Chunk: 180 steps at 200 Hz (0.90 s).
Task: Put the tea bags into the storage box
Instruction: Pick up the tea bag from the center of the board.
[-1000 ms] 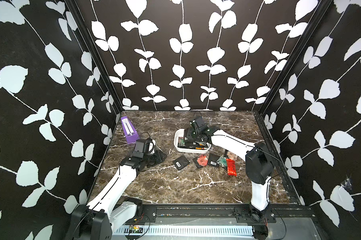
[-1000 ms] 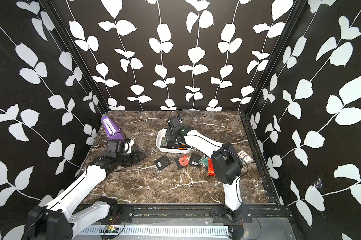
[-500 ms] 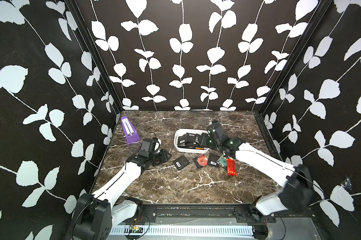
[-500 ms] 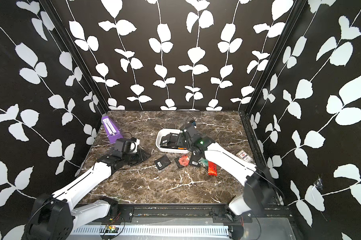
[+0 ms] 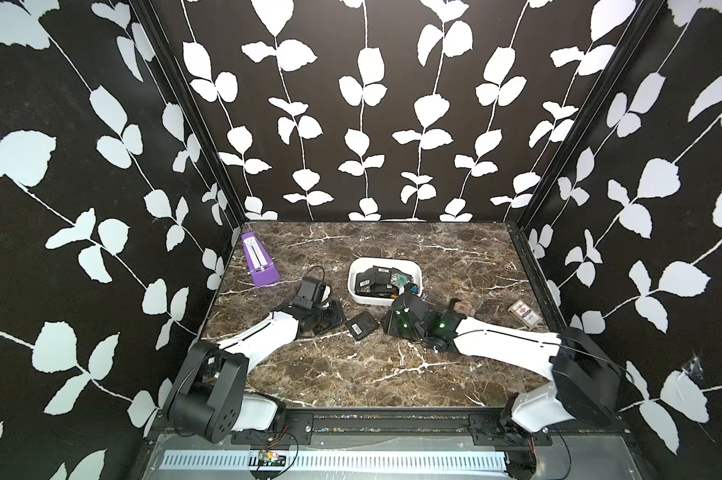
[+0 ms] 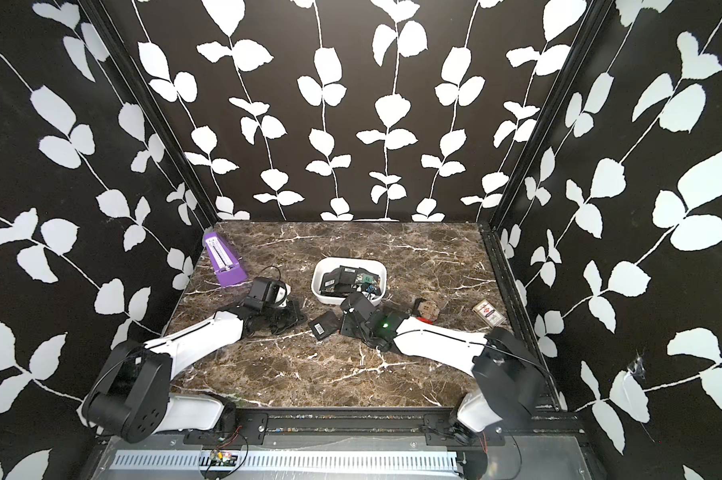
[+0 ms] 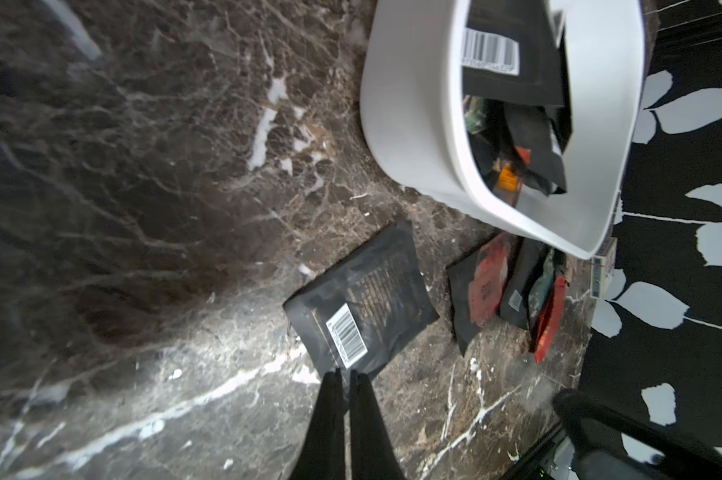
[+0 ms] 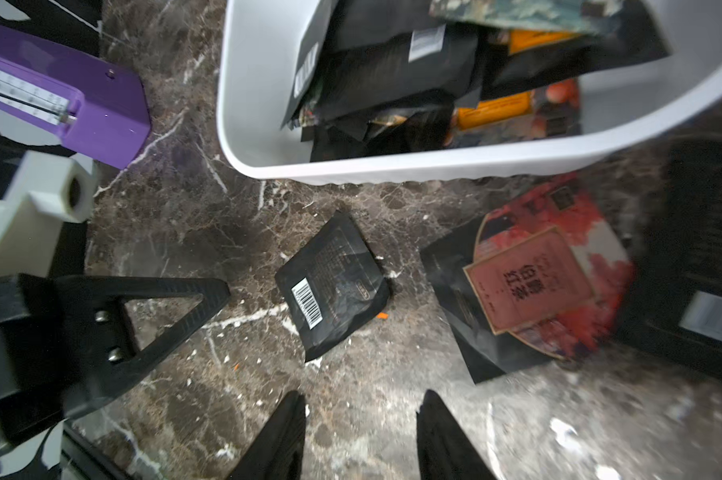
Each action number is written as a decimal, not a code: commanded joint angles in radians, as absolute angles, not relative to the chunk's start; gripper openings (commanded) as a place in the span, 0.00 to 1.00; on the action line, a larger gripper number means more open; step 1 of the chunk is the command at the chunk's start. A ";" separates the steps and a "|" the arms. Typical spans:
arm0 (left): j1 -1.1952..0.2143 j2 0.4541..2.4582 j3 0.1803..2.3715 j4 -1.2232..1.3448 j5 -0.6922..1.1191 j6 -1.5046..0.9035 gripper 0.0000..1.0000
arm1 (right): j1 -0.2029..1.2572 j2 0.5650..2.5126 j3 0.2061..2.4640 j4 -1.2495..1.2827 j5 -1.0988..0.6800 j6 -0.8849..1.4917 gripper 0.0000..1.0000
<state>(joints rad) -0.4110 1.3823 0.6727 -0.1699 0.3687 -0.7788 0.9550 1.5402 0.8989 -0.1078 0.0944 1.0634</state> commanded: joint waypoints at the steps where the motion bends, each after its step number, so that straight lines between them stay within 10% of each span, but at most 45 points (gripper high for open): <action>1: -0.416 1.411 0.701 -0.130 0.354 -0.778 0.00 | 0.962 1.593 0.910 -0.006 0.091 1.100 0.44; 180: -0.433 1.552 0.721 -0.082 0.370 -0.762 0.00 | 0.985 1.756 0.957 0.021 0.148 1.168 0.38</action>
<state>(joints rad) -0.4248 1.5558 0.7132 -0.0925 0.3607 -0.7746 0.9821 1.7386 0.9176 -0.0078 0.1204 1.1488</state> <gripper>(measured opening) 0.047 0.382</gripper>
